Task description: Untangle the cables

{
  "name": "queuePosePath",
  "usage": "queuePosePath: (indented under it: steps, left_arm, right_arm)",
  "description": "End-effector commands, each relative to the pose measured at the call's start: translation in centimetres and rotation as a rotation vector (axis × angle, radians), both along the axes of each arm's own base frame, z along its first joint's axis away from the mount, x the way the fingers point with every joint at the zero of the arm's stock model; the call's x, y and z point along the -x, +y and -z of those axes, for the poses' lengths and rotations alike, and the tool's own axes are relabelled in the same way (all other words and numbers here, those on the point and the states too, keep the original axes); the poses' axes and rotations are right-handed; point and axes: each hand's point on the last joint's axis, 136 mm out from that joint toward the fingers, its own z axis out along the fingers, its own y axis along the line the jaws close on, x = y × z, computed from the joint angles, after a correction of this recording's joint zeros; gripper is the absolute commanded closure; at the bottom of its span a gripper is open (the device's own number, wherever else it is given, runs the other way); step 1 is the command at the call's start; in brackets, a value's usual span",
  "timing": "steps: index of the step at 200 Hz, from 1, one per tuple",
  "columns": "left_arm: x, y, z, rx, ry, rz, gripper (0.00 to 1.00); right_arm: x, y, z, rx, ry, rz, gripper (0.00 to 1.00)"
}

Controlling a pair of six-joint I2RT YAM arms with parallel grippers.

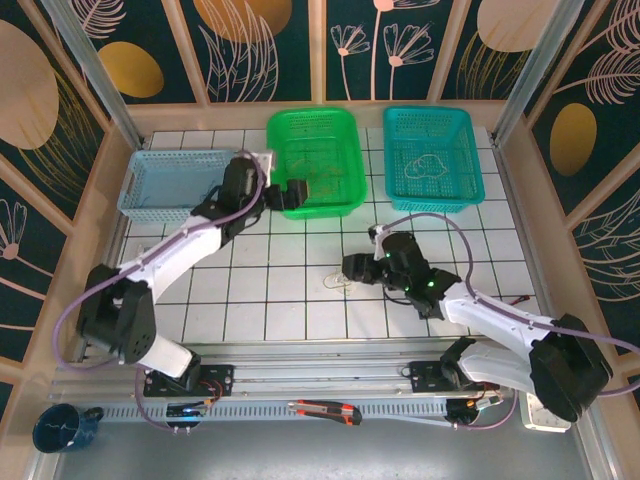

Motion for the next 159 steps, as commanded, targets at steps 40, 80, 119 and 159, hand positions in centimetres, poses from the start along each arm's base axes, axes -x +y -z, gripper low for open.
queuePosePath:
  steps: [40, 80, 119, 159]
  left_arm:
    - [5.3, 1.9, 2.7, 0.152, 0.048, -0.049, 0.01]
    - [5.8, 2.7, 3.1, 0.152, 0.051, -0.081, 0.01]
    - [5.8, 2.7, 3.0, 0.158, 0.050, -0.084, 0.01]
    - [5.8, 2.8, 2.7, 0.162, 0.042, -0.088, 0.01]
  right_arm:
    - [3.5, 5.3, 3.5, 0.069, 0.072, -0.161, 0.51]
    - [2.4, 7.4, 4.7, 0.108, 0.064, -0.187, 0.56]
    - [-0.4, 6.8, 5.8, 0.123, 0.068, -0.134, 0.58]
    - [-2.6, 5.6, 6.3, 0.166, 0.071, -0.075, 0.60]
